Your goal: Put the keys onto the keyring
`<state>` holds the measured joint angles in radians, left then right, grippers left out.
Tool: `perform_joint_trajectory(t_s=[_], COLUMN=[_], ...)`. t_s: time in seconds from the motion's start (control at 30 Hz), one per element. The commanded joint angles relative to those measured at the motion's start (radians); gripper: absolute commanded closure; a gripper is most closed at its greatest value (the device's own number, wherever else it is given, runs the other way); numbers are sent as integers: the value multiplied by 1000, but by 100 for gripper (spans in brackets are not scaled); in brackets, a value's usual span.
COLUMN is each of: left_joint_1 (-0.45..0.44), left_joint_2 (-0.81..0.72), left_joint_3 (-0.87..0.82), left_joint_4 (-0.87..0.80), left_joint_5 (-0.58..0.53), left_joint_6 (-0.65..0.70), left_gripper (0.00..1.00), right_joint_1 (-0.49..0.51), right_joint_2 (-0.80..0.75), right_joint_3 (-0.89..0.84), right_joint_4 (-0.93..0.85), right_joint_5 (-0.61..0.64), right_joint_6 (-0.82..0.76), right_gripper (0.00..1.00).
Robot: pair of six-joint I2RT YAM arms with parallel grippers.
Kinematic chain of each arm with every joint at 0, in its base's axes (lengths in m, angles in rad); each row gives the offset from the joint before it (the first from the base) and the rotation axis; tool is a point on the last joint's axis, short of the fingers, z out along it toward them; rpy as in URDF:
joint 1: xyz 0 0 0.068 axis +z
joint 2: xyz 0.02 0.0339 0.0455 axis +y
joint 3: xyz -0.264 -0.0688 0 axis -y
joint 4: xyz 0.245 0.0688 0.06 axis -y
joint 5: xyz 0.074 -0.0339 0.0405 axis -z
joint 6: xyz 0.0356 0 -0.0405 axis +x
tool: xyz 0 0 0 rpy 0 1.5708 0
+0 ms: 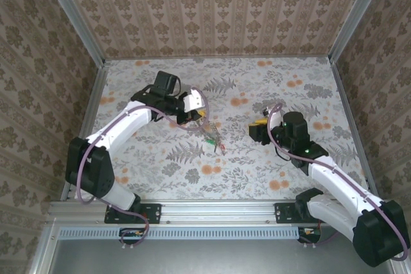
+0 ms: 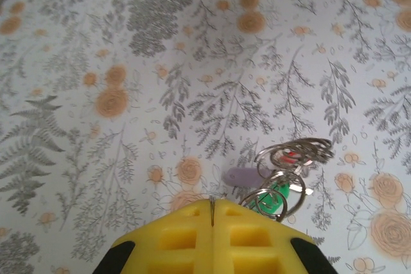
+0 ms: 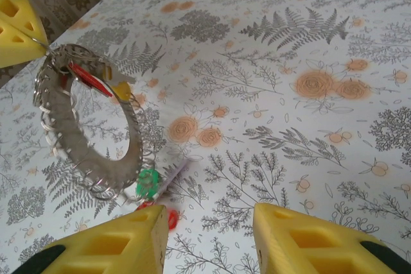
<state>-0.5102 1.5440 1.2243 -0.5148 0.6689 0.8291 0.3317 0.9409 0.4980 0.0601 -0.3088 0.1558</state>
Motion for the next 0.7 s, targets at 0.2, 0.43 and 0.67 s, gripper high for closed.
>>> perform_joint_trajectory(t_s=[0.2, 0.43, 0.67], left_joint_1=[-111, -219, -305], left_joint_2=[181, 335, 450], left_joint_3=[155, 276, 336], left_joint_4=[-97, -110, -92], left_joint_5=[12, 28, 23], left_joint_6=[79, 75, 38], left_gripper=[100, 100, 100], right_joint_1=[-3, -29, -59], right_joint_2=[20, 7, -17], right_joint_3=[4, -4, -27], right_joint_4=[-50, -85, -88], right_joint_5=[20, 82, 178], right_joint_6=[-15, 23, 79], right_gripper=[59, 60, 59])
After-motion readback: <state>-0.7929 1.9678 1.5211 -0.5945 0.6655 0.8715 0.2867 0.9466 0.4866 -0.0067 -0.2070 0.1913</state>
